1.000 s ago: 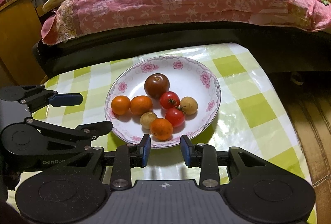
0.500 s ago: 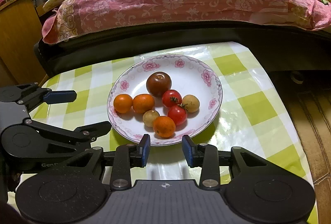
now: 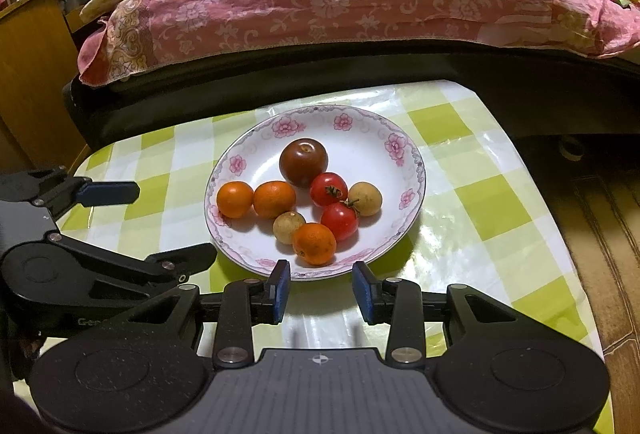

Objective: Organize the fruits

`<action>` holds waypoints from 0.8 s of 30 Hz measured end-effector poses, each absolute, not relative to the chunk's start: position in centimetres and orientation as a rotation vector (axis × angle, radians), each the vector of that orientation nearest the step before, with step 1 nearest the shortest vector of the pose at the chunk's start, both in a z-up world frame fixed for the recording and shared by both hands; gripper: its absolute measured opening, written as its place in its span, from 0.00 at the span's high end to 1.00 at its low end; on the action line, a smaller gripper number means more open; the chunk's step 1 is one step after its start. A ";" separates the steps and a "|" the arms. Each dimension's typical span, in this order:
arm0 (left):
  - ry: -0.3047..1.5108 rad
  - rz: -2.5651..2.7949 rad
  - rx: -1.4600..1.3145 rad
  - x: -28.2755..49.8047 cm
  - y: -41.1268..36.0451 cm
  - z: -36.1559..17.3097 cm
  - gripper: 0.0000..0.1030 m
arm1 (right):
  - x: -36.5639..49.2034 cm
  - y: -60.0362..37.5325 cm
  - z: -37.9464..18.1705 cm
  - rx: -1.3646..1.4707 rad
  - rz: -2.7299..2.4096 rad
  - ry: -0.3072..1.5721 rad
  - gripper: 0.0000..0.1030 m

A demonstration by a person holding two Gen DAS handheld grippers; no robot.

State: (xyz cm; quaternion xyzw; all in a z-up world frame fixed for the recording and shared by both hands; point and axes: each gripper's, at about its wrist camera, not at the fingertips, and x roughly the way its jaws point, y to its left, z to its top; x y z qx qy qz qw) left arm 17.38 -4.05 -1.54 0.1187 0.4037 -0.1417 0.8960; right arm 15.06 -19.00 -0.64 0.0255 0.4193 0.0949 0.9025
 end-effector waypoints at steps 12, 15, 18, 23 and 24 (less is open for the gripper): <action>0.830 -0.262 0.211 15.3 -3.8 -0.1 0.00 | 12.7 -19.2 1.0 0.093 0.160 0.831 0.68; 0.829 -0.248 0.188 14.4 -3.4 0.3 0.00 | 11.9 -19.1 1.3 0.104 0.151 0.826 0.68; 0.821 -0.238 0.174 13.3 -3.0 0.7 0.00 | 10.9 -19.0 1.7 0.108 0.144 0.821 0.68; 0.818 -0.219 0.163 11.8 -2.5 1.0 0.00 | 9.2 -18.9 2.2 0.134 0.138 0.812 0.67; 0.818 -0.216 0.157 11.5 -2.4 1.0 0.00 | 8.8 -18.8 2.3 0.139 0.137 0.810 0.67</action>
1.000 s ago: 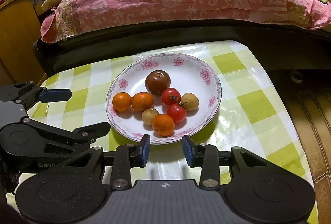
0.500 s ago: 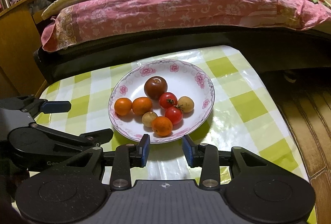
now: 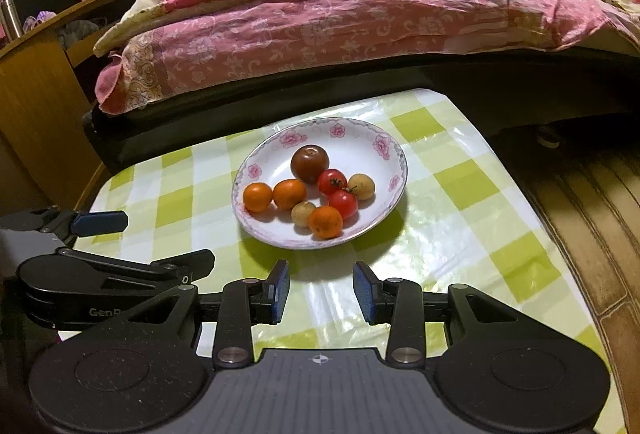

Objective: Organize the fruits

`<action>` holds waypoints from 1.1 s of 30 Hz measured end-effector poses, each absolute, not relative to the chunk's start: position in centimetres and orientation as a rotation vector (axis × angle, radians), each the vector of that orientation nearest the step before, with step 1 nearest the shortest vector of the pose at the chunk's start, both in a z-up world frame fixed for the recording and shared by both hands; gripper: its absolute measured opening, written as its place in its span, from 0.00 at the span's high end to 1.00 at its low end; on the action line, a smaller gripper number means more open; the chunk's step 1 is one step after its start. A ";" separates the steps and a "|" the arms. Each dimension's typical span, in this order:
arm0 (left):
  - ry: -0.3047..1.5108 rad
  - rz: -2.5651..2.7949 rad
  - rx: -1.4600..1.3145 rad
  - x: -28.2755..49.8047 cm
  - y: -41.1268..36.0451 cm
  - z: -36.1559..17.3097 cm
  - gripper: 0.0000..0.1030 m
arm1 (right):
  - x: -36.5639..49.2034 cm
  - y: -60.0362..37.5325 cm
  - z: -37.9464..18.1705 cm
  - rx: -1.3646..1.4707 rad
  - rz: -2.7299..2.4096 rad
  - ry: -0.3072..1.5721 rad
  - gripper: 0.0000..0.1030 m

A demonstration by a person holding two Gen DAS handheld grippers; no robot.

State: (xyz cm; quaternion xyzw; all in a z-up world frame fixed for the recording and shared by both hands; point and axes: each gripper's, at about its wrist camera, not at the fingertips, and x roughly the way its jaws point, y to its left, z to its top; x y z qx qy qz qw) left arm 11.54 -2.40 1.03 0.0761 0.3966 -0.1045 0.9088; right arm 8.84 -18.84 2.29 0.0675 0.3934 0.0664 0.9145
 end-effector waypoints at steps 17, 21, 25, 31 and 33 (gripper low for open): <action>0.802 -0.197 0.103 6.5 -1.9 1.8 0.00 | 3.9 -18.1 2.5 0.192 0.146 0.821 0.66; 0.790 -0.196 0.098 5.6 -1.9 2.1 0.00 | 3.0 -17.9 2.6 0.196 0.148 0.815 0.66; 0.777 -0.189 0.108 4.8 -1.9 2.3 0.00 | 2.4 -17.9 2.7 0.198 0.144 0.811 0.66; 0.768 -0.175 0.112 3.9 -1.9 2.6 0.00 | 1.6 -17.9 2.8 0.203 0.142 0.806 0.66; 0.763 -0.170 0.115 3.6 -1.9 2.6 0.00 | 1.4 -17.8 2.8 0.201 0.143 0.807 0.66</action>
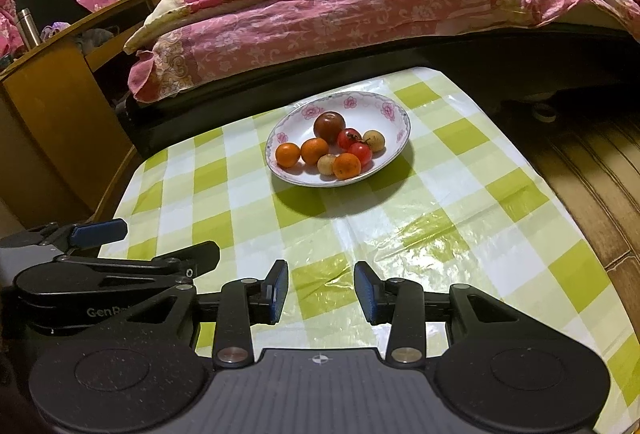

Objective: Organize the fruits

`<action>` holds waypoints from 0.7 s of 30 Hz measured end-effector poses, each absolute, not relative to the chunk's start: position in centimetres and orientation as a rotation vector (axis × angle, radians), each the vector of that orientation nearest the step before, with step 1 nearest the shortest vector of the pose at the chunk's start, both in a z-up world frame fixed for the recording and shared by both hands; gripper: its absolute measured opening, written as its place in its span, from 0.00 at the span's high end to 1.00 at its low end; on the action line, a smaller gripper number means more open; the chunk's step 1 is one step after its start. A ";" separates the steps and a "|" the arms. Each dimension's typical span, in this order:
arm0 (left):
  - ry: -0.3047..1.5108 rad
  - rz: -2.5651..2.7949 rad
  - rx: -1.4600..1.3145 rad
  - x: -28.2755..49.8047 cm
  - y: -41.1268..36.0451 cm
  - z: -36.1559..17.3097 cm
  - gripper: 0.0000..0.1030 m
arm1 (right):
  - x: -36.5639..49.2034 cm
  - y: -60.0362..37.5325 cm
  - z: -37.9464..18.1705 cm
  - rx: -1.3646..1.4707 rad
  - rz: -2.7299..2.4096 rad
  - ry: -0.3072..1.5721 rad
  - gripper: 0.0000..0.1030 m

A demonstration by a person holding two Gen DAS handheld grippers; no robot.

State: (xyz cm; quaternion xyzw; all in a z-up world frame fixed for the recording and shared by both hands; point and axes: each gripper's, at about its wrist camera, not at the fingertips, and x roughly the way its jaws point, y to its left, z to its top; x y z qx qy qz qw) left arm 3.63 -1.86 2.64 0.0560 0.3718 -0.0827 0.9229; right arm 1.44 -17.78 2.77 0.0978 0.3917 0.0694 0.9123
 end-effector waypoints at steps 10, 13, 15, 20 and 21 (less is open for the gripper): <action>0.747 -0.143 0.116 2.3 -1.6 2.8 0.00 | 0.4 -17.4 2.8 0.200 0.152 0.803 0.66; 0.741 -0.135 0.124 1.9 -1.6 2.8 0.00 | 0.2 -17.3 2.8 0.198 0.156 0.802 0.66; 0.739 -0.132 0.126 1.7 -1.7 2.8 0.00 | 0.0 -17.2 2.8 0.196 0.156 0.802 0.66; 0.738 -0.130 0.128 1.5 -1.6 2.8 0.00 | -0.3 -17.2 2.7 0.195 0.158 0.803 0.66; 0.737 -0.129 0.128 1.5 -1.7 2.8 0.00 | -0.4 -17.2 2.7 0.196 0.158 0.803 0.66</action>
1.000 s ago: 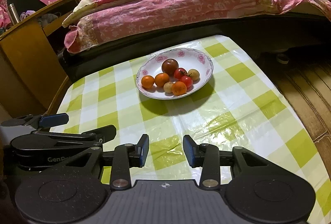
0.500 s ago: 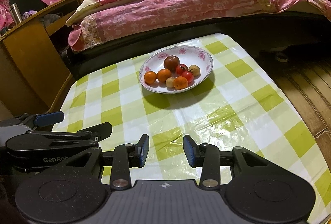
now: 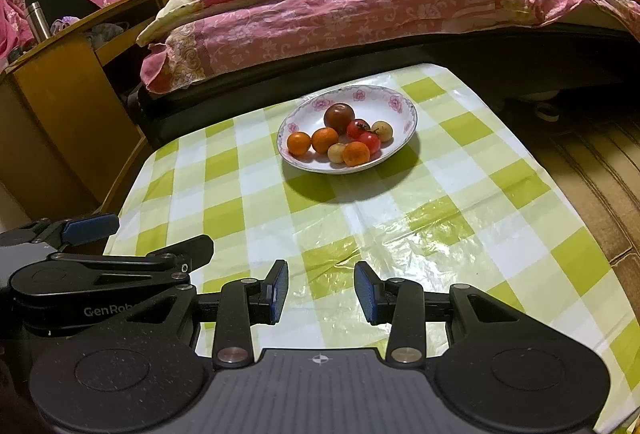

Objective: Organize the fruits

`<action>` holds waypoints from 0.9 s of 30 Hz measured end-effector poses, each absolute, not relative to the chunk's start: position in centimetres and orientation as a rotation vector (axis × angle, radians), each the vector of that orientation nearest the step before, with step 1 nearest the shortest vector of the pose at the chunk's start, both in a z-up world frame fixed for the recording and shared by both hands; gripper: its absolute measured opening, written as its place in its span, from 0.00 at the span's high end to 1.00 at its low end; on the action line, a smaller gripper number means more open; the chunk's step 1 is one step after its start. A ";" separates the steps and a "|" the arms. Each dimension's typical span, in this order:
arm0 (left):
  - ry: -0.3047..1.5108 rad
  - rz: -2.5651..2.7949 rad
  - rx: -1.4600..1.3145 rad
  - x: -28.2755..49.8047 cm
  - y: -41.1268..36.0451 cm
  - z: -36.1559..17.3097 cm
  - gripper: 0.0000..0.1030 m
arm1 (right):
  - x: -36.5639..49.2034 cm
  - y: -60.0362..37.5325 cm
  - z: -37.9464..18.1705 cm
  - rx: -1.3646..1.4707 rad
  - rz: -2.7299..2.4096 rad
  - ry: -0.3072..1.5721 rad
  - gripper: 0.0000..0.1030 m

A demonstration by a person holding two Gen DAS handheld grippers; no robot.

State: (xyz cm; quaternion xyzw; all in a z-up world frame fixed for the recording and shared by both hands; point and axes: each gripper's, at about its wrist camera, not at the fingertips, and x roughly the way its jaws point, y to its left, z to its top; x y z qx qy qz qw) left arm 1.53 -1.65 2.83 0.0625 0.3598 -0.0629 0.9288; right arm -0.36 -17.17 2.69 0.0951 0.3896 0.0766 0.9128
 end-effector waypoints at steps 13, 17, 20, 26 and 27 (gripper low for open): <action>0.741 -0.114 0.135 1.0 -1.6 2.8 0.00 | -0.7 -16.9 2.5 0.186 0.160 0.803 0.66; 0.744 -0.111 0.134 1.0 -1.5 2.7 0.00 | -0.7 -16.8 2.4 0.182 0.160 0.805 0.66; 0.746 -0.109 0.136 0.9 -1.6 2.6 0.00 | -0.7 -16.8 2.4 0.182 0.161 0.809 0.66; 0.747 -0.106 0.137 0.8 -1.6 2.6 0.00 | -0.8 -16.8 2.3 0.178 0.161 0.814 0.66; 0.745 -0.105 0.137 0.8 -1.6 2.6 0.00 | -0.8 -16.8 2.3 0.178 0.162 0.815 0.66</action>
